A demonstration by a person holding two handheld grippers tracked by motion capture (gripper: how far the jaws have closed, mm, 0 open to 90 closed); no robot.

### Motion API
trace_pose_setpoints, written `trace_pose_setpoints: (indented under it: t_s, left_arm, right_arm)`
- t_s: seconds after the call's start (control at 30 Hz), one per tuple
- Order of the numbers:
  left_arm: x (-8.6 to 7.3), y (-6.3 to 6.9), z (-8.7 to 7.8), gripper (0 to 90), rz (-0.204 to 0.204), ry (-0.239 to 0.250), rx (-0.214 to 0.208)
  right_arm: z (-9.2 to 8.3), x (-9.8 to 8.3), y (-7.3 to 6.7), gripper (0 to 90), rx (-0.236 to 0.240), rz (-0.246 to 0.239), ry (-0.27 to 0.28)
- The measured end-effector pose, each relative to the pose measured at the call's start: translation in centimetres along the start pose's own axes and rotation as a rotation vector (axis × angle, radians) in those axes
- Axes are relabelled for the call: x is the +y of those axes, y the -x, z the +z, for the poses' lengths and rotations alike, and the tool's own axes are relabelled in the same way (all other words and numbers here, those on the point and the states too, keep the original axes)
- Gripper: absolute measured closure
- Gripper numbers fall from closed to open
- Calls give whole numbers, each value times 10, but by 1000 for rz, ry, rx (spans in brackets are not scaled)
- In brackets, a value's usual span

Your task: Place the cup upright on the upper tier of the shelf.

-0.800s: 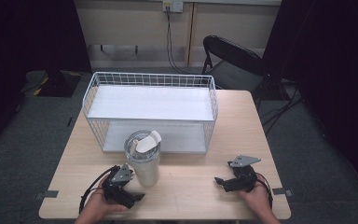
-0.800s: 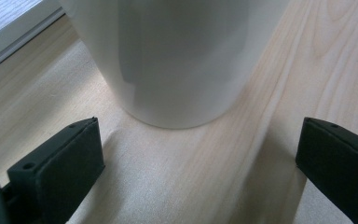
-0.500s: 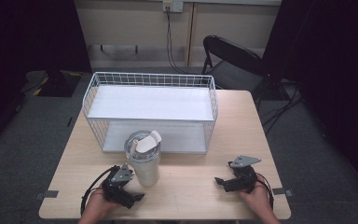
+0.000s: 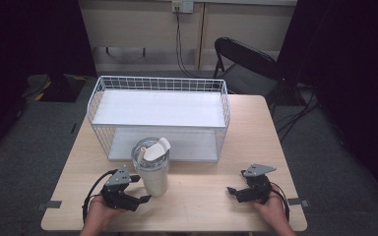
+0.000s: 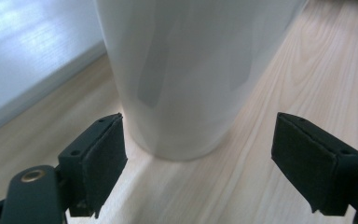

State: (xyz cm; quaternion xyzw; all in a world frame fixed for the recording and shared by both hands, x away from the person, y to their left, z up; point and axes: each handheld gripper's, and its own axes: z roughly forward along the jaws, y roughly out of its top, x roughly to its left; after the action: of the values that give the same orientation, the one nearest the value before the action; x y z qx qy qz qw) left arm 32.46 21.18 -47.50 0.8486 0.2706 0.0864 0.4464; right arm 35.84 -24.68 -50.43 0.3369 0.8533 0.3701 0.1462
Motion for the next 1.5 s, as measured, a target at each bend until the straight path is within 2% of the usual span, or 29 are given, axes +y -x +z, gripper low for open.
trace_pose_setpoints:
  t_s: [0.07, 0.13, 0.27, 0.3, 0.37, 0.4, 0.43, 0.5, 0.57, 0.73, 0.83, 1.07, 1.23, 1.27, 1.3, 1.33, 1.4, 1.5]
  left_arm:
    - [4, -1, -2, 172, -17, 33, -17]
    - [6, -1, -3, 172, -18, 35, -7]
    - [11, -3, -6, 157, -38, 82, -2]
    - [15, -3, -7, 157, -34, 108, -11]
    - [16, -2, -7, 157, -31, 125, -12]
    - [18, -2, -6, 157, -29, 132, -9]
    - [22, 0, -4, 150, -36, 151, 12]
    - [23, 0, -3, 134, -39, 159, 12]
    - [27, 0, 0, 111, -45, 187, 10]
    - [31, 0, 8, 80, -22, 223, 19]
    - [33, 1, 12, 72, 9, 273, 30]
    - [32, 3, 16, 76, 22, 328, 50]
    - [30, 5, 16, 89, 51, 345, 69]
    - [29, 5, 16, 91, 53, 348, 81]
    - [27, 5, 17, 92, 50, 366, 70]
    - [27, 5, 17, 92, 51, 367, 79]
    - [26, 5, 17, 93, 46, 384, 72]
    - [26, 7, 18, 94, 53, 386, 90]
  right_arm:
    - [0, 0, 0, 117, -1, 1, 0]
    - [0, 0, 0, 117, -1, 1, 0]
    - [0, 0, 0, 117, -1, 2, 0]
    - [0, 0, 0, 117, -1, 2, 0]
    - [0, 0, 0, 117, -1, 2, 0]
    - [0, 0, 0, 117, -1, 2, 0]
    - [0, 0, 0, 117, -1, 2, 0]
    - [0, 0, 0, 117, -1, 2, 0]
    - [0, 0, 0, 117, -1, 2, 1]
    - [0, -1, 0, 118, -3, 4, 2]
    - [0, -1, 0, 118, -2, 4, 2]
    - [-1, -1, 0, 118, -4, 3, 0]
    - [-1, -1, -1, 118, -3, 4, 1]
    - [-1, -1, 0, 117, -4, 4, 1]
    - [-1, -1, 0, 118, -3, 4, 1]
    - [-1, -1, 0, 118, -3, 4, 1]
    - [-1, -1, -1, 118, -4, 4, 2]
    - [-2, -2, -1, 118, -5, 4, 1]
